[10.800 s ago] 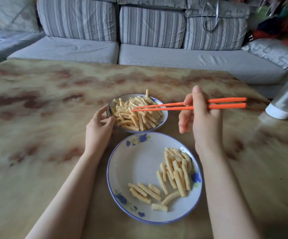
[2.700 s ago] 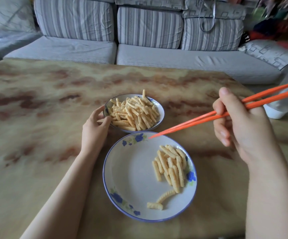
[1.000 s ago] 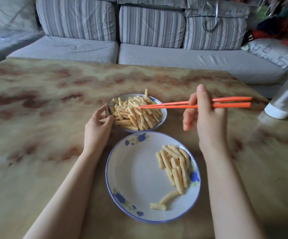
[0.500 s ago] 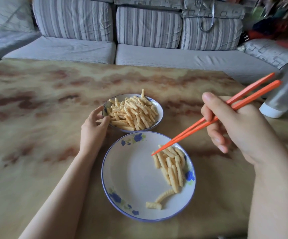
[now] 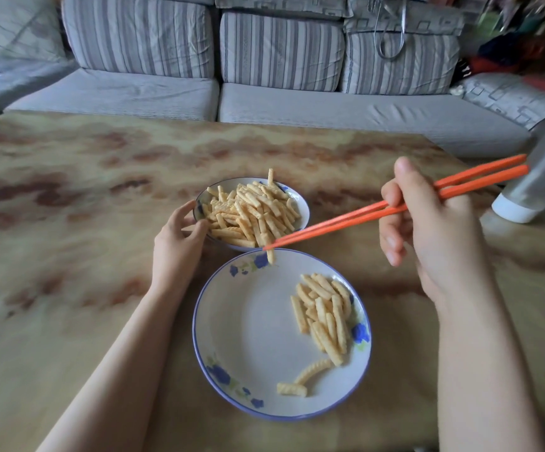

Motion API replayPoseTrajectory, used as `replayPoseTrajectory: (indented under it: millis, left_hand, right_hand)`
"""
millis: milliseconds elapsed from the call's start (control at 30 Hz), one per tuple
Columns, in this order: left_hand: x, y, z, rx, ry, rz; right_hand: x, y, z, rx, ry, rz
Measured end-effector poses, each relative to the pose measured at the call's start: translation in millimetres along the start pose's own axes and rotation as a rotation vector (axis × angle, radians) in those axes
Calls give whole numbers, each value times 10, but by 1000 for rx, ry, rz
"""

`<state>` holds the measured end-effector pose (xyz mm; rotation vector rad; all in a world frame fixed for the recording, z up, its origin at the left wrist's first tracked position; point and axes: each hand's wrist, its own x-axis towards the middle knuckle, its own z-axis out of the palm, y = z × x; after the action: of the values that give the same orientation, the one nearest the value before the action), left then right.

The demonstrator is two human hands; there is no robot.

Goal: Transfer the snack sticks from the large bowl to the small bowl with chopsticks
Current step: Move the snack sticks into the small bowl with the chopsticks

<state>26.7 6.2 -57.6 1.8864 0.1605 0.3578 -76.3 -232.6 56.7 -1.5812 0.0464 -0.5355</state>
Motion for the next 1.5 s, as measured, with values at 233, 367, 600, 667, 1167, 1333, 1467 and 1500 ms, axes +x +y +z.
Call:
replayPoseTrajectory:
  millis: [233, 367, 600, 667, 1167, 1333, 1467, 1500]
  left_hand:
    - [-8, 5, -1, -4, -2, -7]
    - [-3, -9, 1, -12, 0, -12]
    - [6, -6, 6, -23, -5, -22]
    - [4, -7, 7, -19, -4, -18]
    - [6, -24, 4, -11, -19, -17]
    - [5, -14, 5, -7, -17, -27]
    - [8, -20, 5, -6, -18, -30]
    - [7, -18, 3, -6, -16, -32]
  right_hand:
    - [76, 145, 220, 145, 215, -25]
    - [123, 243, 339, 132, 237, -43]
    - [139, 410, 480, 70, 143, -7]
    - [133, 420, 487, 56, 109, 0]
    - [-84, -137, -104, -248, -174, 38]
    - [-135, -244, -172, -264, -186, 80]
    - [-137, -260, -194, -290, -195, 91]
    - [-139, -261, -193, -293, -202, 97]
